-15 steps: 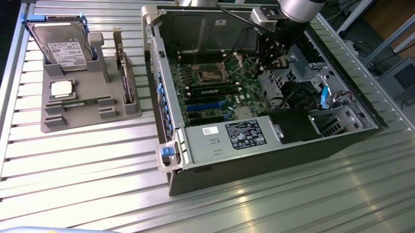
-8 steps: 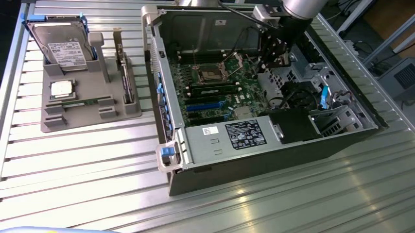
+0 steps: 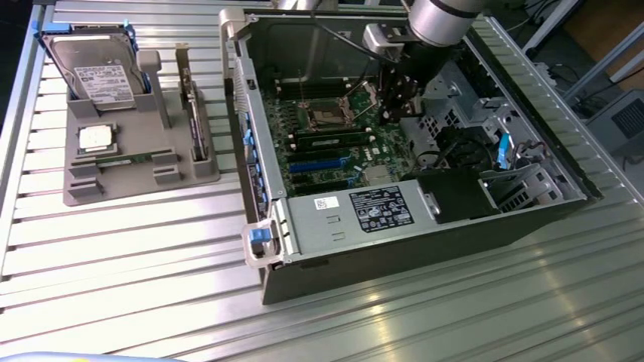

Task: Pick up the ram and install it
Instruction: 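Press down the ram until it locks into place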

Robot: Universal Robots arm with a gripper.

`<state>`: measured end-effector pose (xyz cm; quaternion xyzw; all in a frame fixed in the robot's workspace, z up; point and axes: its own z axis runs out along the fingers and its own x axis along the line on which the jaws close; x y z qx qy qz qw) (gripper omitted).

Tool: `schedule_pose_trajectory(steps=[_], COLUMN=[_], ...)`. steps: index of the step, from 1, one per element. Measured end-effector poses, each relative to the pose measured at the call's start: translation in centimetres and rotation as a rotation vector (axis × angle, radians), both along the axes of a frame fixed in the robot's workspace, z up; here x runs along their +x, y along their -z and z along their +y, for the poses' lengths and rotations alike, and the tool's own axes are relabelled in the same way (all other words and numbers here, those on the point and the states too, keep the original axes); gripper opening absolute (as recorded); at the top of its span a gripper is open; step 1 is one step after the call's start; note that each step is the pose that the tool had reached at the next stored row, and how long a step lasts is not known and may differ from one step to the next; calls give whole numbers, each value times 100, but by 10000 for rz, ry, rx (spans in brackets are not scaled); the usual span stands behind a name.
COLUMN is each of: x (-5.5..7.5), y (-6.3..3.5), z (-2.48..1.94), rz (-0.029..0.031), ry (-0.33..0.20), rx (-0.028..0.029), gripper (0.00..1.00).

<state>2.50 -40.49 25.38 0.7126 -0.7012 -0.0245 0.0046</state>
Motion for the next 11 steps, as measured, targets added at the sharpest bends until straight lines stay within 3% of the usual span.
schedule_pose_trajectory(steps=[3,7,9,11], x=[-121,-127,-127,-131], y=[96,225,231,142], z=[-15,-16,-15,-15], rz=[0,2,-1,-9], ry=[-22,-23,-22,-23], rx=[0,-8,1,3], gripper=[10,10,10,10])
